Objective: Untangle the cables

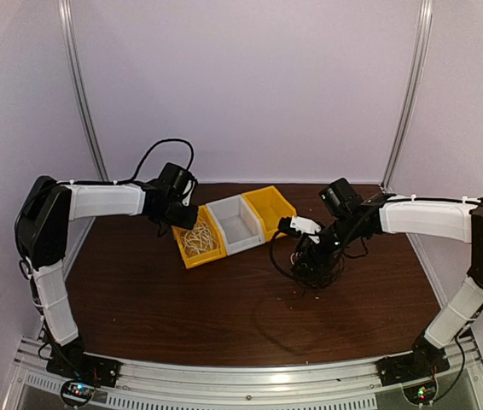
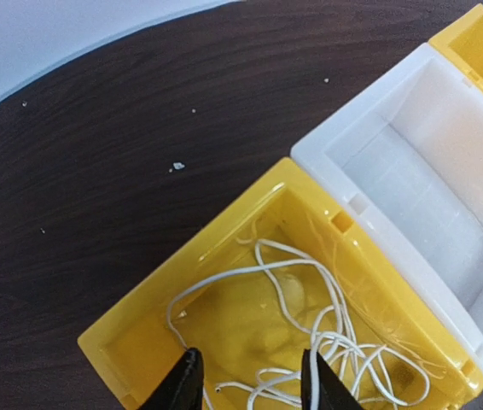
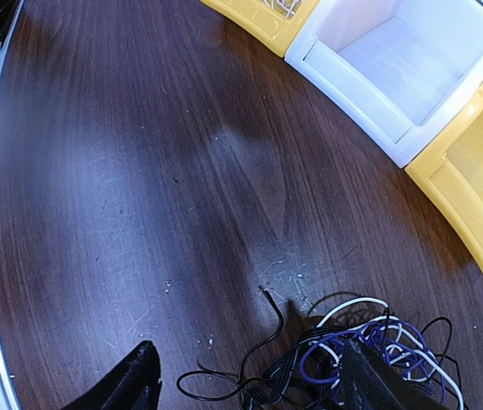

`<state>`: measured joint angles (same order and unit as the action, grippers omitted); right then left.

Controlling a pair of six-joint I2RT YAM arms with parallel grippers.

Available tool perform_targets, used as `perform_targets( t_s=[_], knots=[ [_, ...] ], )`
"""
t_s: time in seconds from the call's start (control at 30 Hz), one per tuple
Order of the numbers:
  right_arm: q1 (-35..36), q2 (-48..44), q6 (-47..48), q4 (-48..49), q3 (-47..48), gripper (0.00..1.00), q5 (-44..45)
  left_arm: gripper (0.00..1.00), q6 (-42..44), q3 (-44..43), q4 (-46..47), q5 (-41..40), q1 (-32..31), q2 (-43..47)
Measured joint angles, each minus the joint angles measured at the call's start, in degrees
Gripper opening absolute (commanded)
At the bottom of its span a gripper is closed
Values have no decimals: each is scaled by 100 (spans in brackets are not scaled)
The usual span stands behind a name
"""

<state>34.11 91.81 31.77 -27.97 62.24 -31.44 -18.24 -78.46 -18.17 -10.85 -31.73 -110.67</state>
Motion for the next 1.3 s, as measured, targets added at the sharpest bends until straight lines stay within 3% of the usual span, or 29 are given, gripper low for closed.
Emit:
perform_targets(
  t_s=[0.23,0.53,0.67,0.97,1.13,1.3],
  knots=[
    [0,0,2,13,0,73,0,57,20,-101,-98,103,2,621],
    [-42,-2,-9,11,0,71,-13,53,-131,-76,-142,859,162,817],
    [-369,-68,-76,-70,48,65,-138,50,-72,431,236,1305,109,1200],
    [-1609,-68,-229,-278,520,55,101,48,483,1504,1834,2057,-1196,2387],
    [-2013,291,-190,-527,957,55,72,48,468,1827,2485,2356,-1801,2201],
    [-2048,758,70,-754,1246,56,-9,48,389,1899,2778,2463,-2022,1952]
  ],
)
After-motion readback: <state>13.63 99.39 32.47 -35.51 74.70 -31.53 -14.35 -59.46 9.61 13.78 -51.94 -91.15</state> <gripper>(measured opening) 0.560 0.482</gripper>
